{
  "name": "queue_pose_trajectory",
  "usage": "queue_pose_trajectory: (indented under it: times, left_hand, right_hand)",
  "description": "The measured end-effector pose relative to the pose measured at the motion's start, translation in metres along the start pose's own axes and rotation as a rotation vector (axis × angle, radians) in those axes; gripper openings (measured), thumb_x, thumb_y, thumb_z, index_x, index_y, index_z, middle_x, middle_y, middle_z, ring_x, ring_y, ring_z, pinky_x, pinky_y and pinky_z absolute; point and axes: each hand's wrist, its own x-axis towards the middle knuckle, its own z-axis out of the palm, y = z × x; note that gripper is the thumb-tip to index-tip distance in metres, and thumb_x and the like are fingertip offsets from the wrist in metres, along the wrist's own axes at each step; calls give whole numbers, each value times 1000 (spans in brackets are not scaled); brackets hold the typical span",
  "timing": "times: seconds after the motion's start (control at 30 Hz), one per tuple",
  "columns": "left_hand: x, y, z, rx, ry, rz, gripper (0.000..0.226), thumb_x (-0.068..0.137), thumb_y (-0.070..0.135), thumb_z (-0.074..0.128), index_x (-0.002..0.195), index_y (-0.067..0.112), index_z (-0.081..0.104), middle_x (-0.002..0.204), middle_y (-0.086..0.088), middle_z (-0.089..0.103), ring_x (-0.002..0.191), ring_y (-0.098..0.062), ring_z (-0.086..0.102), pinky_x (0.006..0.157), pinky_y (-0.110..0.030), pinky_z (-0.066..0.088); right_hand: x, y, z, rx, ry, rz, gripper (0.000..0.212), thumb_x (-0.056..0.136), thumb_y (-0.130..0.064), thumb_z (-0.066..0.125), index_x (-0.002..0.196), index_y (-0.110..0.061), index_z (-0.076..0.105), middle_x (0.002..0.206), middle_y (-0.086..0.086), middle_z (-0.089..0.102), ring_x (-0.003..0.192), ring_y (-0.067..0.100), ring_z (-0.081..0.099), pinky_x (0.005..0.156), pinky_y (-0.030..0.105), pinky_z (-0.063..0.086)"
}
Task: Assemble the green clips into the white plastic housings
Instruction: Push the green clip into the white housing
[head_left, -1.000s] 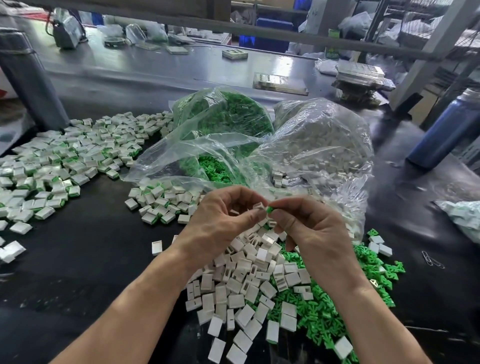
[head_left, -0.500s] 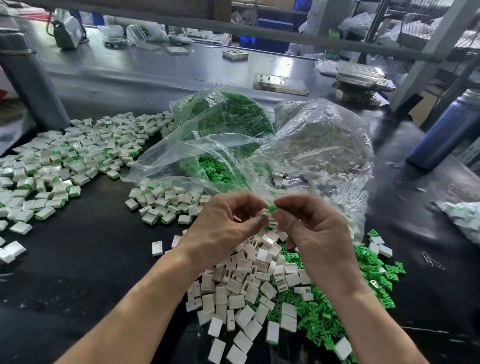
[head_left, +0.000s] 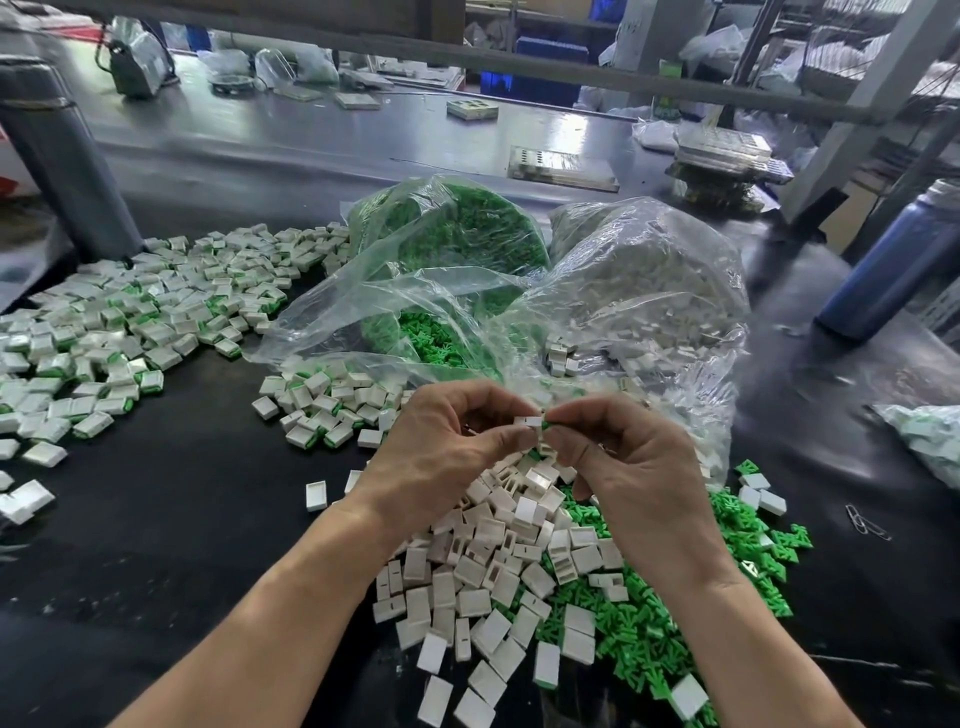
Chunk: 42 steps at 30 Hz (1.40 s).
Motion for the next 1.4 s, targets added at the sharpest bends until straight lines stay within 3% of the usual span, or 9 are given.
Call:
queue_pose_trajectory:
  times: [0.17,0.3,0.53,0.63,1.03,1.23,1.4]
  left_hand:
    - [1,2,1,-31,10,24,18,82,26,80,99,18,78,91,2,77,80,-8,71,71,-18,55]
    - [0,4,3,-78,17,44,17,80,28,80,96,22,78,90,2,77,80,-8,71,71,-18,55]
    - [-1,6,4,-47,29,43,11,86,16,80,97,15,78,85,4,77,76,-5,69,70,-17,54]
    - [-1,5,5,45,68,56,10,88,11,80,96,15,78,85,5,77,78,-7,71,71,-20,56]
    - [-2,4,6,140,74,93,21,86,-5,77,90,16,80,79,14,75,70,0,69,64,-15,54]
    - [-1,5,9,3,111,109,16,87,-4,76,90,11,80,73,5,75,62,-4,64,59,-19,54]
    - [2,4,12,-37,114,93,17,88,3,77,91,19,77,77,8,74,68,-4,65,64,-18,53]
  right_hand:
    - [0,-1,2,124,14,54,18,85,-15,79,99,-25,78,88,4,77,67,13,68,57,22,55]
    - [0,-3,2,199,11,104,23,79,-26,76,99,-15,77,80,5,76,65,17,68,57,23,56]
    - [-3,-3,4,55,19,55,16,82,-29,75,94,-19,78,80,4,76,64,18,68,58,25,56]
    - [-4,-2,5,-31,20,30,6,87,-22,78,93,-23,78,78,-1,76,63,14,68,59,23,56]
    - [-4,-4,5,-218,8,-25,17,89,-8,79,90,-25,79,77,-7,75,63,14,69,58,29,60]
    - [-4,-5,8,36,90,35,22,88,0,77,84,-21,82,75,5,77,59,19,68,55,24,57]
    - [-2,-8,6,136,112,56,12,86,-21,73,92,-22,83,76,7,77,61,20,69,56,26,58]
